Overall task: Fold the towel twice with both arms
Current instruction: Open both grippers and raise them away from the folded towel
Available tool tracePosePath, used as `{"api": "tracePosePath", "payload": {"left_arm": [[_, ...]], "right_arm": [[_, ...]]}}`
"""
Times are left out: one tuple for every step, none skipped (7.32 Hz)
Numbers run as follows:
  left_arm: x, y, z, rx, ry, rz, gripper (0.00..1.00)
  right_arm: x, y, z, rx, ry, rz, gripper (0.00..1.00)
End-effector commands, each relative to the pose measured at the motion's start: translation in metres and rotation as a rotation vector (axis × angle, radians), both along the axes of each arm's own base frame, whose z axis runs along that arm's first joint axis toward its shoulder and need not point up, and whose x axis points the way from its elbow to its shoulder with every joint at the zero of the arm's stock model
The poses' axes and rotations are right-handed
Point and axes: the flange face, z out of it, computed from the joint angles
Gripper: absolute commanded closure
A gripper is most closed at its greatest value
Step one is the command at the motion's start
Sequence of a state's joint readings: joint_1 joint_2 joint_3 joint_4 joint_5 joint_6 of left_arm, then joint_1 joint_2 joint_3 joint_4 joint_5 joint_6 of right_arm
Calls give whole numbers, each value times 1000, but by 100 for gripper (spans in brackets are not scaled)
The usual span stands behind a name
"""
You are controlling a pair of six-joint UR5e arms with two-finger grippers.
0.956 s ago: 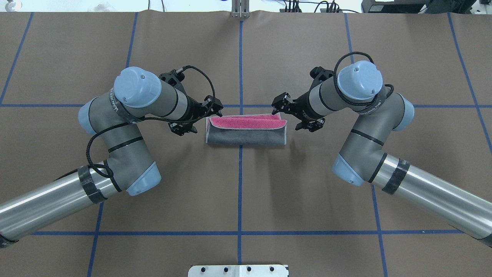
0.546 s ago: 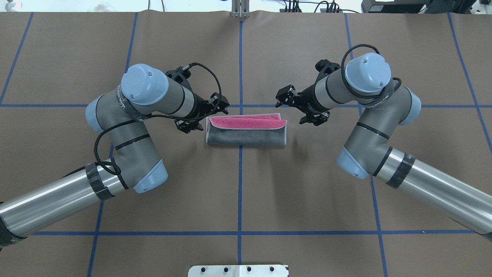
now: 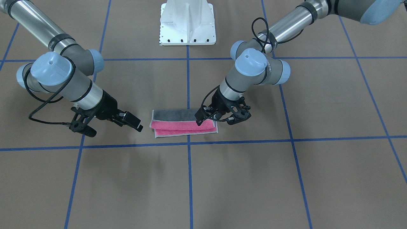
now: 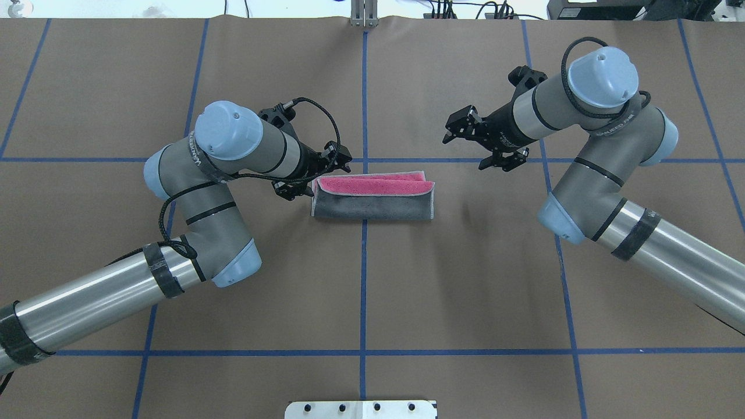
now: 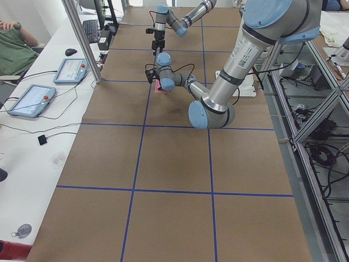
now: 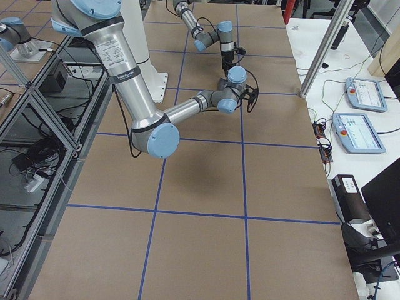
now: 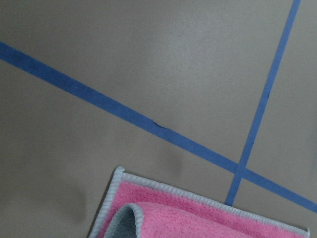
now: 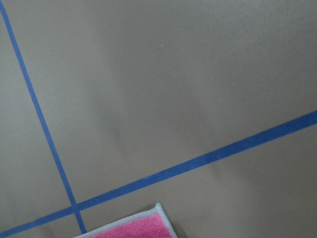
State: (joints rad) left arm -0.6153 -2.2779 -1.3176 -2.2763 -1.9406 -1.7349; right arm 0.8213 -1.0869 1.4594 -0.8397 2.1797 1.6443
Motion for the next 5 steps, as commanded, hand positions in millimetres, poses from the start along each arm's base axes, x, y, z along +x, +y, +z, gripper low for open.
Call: {"api": "tracePosePath", "payload": {"left_arm": [[9,-3,-9,2,3,3,0],[11,-2,-10,1,3,6,0],[16,3,-11,1,4,15,0],[18,3,-9,-1,1,16,0],[19,2,-5,-5,-4,16,0]], "right_arm": [[21,-10,10,11,6,-6,0],[26,-10,13,3,1,-13,0],[27,-10,16,0,3,-13,0],[28,-9,18,-2,5,-13,0],[28,-9,19,-3,6,-13,0]]}}
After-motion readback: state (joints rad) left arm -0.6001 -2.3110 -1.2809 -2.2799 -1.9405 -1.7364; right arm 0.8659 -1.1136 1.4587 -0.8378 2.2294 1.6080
